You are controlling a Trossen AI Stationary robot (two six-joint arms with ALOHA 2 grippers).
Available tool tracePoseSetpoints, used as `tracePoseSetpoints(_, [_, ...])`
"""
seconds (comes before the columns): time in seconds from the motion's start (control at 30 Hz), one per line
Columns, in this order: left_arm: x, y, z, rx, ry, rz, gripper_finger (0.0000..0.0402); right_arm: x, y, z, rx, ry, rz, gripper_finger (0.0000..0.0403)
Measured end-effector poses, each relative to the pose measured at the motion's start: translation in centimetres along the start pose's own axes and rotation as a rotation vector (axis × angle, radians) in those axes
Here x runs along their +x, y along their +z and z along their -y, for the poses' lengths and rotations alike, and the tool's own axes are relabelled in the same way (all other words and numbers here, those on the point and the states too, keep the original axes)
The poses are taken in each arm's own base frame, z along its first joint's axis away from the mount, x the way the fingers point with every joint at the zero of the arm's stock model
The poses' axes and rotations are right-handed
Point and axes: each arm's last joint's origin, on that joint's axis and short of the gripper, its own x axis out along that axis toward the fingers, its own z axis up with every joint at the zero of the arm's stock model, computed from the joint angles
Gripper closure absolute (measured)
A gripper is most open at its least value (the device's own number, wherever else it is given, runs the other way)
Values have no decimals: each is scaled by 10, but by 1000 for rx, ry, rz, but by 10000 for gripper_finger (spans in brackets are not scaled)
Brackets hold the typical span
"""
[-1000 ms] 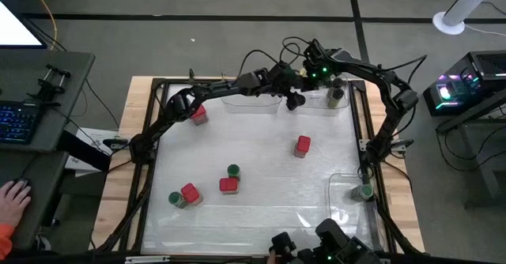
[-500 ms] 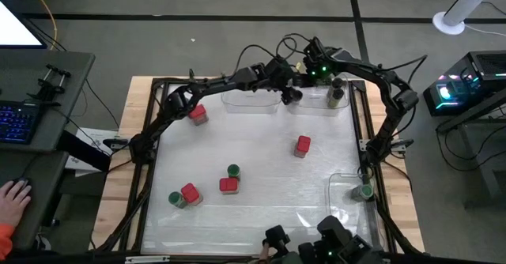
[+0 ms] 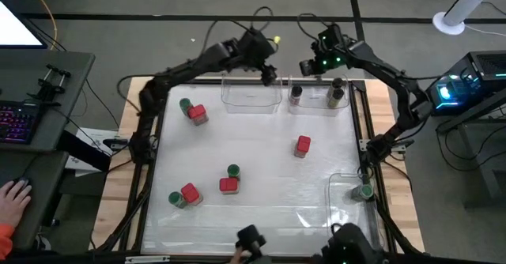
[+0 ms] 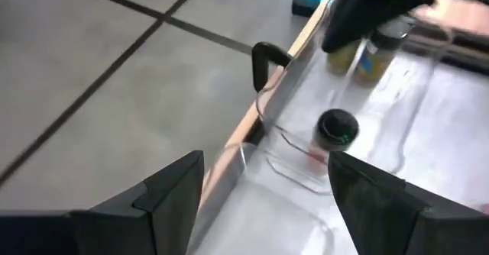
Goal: Sort spices by type
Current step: Put the black seasoning bottle into the top right transparent bin
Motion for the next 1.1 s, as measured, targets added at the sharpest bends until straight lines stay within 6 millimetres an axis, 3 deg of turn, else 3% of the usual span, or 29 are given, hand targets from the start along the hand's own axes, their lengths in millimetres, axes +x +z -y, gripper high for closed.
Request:
tracePoseSetpoints(0.17, [-40,-18,5,-62,-38,125,135,19,-13,-20,-82,66,-130,403])
tracePoseSetpoints(0.3, [-73,-53,17,-131,-81,220,135,30,-18,-32,-158,28,-143,403])
tracePoseSetpoints(0.47, [-107,-102,32,-222,-100,268,135,40,-20,-28,-179,-15,-181,403])
tracePoseSetpoints(0.63, [-124,-138,35,-331,-44,271,135,56,-18,-22,-157,-13,-204,403])
tracePoseSetpoints(0.83, [-136,-149,36,-378,-45,281,135,70,-20,-18,-148,-11,-241,403])
tracePoseSetpoints(1.1, [-139,-149,36,-378,-47,291,135,57,-10,-28,-226,18,-160,402])
